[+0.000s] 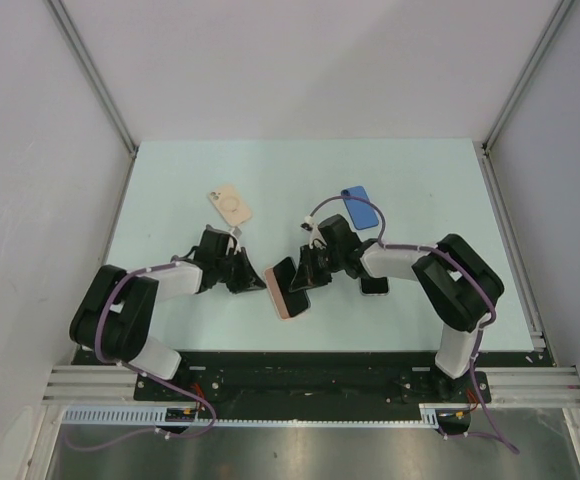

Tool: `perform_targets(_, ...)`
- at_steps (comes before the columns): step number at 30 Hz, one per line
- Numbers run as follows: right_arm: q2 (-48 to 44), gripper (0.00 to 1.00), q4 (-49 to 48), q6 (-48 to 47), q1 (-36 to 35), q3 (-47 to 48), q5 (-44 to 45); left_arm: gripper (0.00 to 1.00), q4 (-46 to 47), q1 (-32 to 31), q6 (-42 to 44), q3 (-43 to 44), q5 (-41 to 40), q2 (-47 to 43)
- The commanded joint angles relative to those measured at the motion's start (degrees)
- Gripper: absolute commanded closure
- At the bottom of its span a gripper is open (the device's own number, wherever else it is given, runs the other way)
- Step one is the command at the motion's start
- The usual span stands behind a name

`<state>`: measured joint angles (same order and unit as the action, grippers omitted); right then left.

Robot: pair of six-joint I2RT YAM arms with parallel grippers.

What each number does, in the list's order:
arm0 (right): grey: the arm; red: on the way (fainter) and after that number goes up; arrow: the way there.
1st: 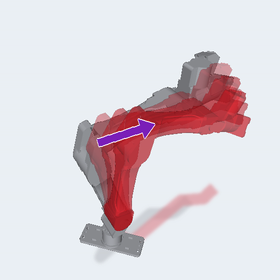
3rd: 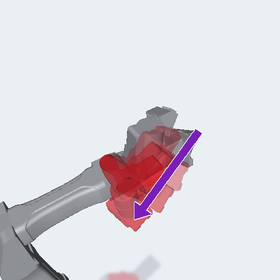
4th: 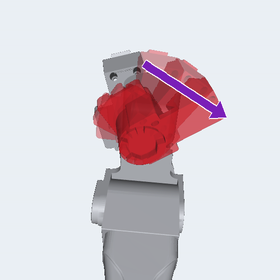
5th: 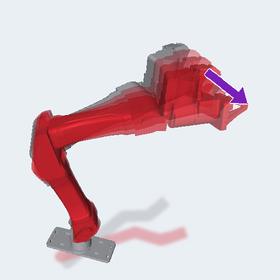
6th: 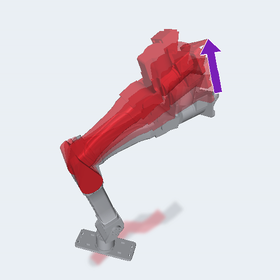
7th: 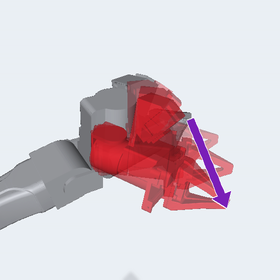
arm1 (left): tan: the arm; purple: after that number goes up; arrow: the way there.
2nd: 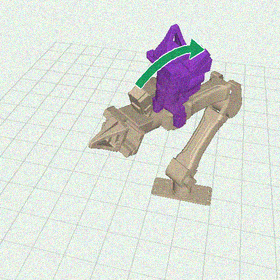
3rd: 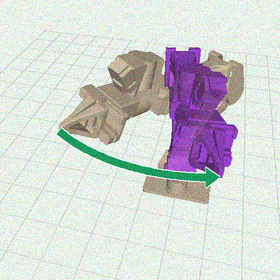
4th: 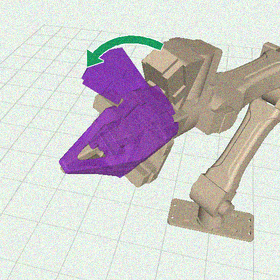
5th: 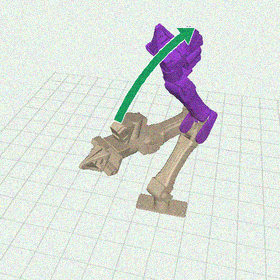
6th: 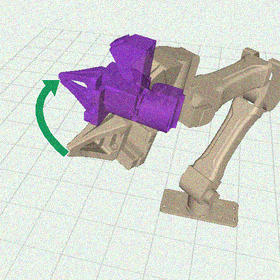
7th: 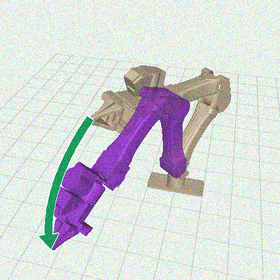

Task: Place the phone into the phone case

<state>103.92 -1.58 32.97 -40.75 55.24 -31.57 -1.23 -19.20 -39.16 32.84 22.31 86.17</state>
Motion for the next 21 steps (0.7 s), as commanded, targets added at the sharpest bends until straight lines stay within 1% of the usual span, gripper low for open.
perform_targets(1, 1.99, 1.00, -2.19, -0.01, -0.47, 2.41, -2.97, 1.00, 0.97, -0.22, -0.22, -0.85, 0.28, 2.42)
perform_targets(2, 2.25, 1.00, -2.46, 0.16, -0.56, 2.50, -3.32, 1.00, 2.71, -0.22, -0.22, -0.93, 0.37, 2.68)
perform_targets(12, 6.03, 1.00, -5.97, 2.80, -1.00, 2.76, -4.72, 1.00, 5.10, -1.71, -1.18, -2.25, 1.07, 4.62)
perform_targets(21, 8.40, 1.00, -6.85, 5.35, -0.65, 2.76, -3.85, 1.00, 7.30, -6.54, -3.38, -3.74, 1.07, 5.32)
